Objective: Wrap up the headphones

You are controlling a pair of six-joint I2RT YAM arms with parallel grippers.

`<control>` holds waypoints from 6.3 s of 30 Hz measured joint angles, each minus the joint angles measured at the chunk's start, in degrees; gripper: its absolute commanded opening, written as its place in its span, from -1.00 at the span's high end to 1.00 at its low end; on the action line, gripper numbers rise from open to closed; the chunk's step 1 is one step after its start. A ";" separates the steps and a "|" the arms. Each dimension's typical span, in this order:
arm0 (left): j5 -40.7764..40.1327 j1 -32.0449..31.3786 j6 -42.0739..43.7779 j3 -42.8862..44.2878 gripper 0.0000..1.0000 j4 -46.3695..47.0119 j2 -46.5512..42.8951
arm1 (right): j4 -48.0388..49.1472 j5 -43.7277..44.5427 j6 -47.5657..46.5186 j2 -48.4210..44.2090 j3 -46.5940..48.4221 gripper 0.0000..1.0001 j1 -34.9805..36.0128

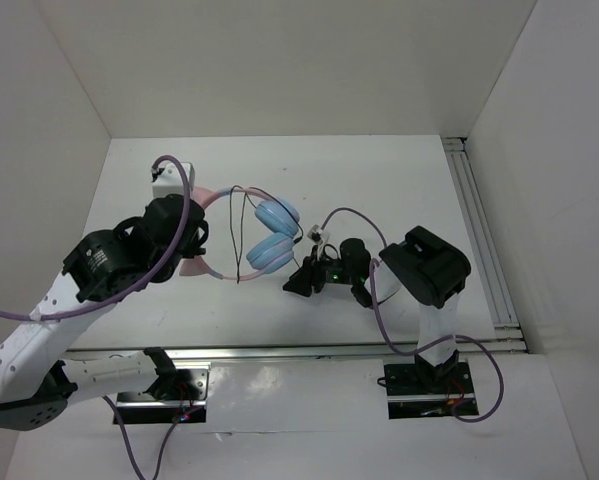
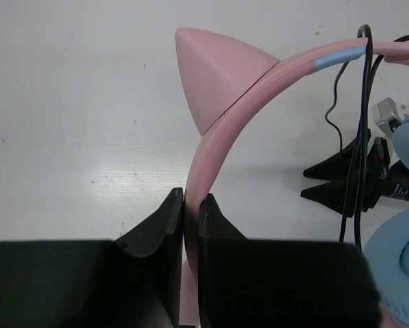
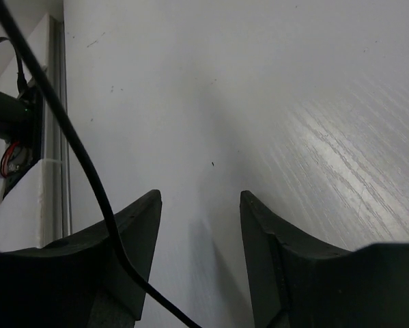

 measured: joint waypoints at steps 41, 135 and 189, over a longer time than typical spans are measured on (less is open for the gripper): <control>-4.46 16.90 -6.82 -5.29 1.00 5.14 13.68 | -35.52 41.48 5.11 -23.43 2.29 1.00 29.51; 26.95 2.60 10.34 -20.72 1.00 15.96 18.10 | -82.05 73.88 -12.28 -45.16 26.03 -1.00 31.08; 24.81 40.33 -6.58 -12.61 -1.00 24.83 -1.27 | -104.30 82.68 4.87 -53.37 41.13 -1.00 39.80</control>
